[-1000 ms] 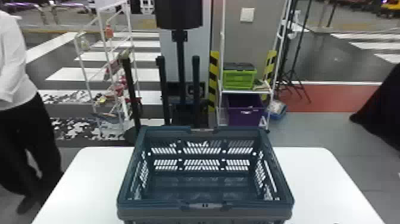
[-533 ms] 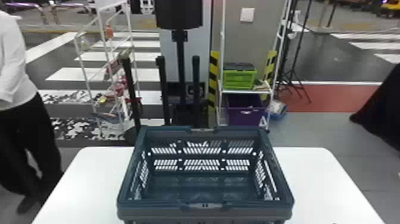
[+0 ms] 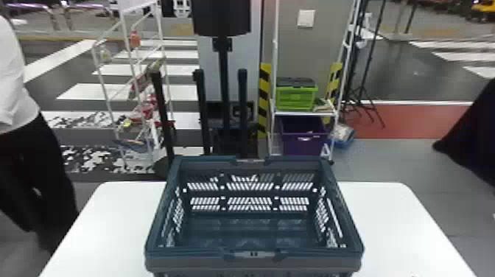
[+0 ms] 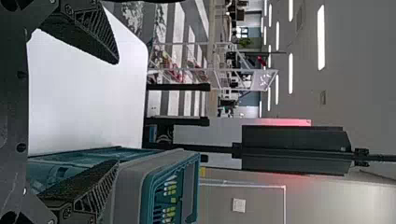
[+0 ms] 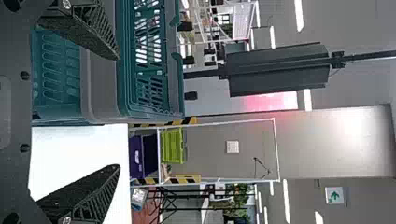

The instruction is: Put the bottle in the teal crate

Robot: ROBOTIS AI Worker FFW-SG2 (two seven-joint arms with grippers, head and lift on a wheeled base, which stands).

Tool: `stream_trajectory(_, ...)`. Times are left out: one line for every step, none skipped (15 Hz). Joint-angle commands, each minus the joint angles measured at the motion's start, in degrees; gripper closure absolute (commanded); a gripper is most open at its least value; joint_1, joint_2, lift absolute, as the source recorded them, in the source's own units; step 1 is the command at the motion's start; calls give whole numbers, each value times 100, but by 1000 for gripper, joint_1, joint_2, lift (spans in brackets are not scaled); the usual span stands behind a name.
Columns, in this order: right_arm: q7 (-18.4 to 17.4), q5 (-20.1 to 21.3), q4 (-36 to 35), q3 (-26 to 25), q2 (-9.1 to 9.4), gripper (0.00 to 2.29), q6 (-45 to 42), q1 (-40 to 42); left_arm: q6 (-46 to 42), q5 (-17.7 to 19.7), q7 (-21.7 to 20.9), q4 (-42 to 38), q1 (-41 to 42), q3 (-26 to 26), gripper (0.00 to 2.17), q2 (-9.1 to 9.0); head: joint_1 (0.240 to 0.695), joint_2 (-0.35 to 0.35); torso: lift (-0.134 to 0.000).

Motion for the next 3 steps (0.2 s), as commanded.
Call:
stream_trajectory(15,0,-8,0,-7,56,18,18,2,0,0,-18,9,0,130,2,499,0,0)
stream_trajectory(23,0,-25,0,-16,56,18,27,2,0,0,-27,9,0,130,2,499,0,0)
stream_trajectory(32,9,-34,0,-16,60,18,44,19,0,0,-36,9,0,130,11,499,0,0)
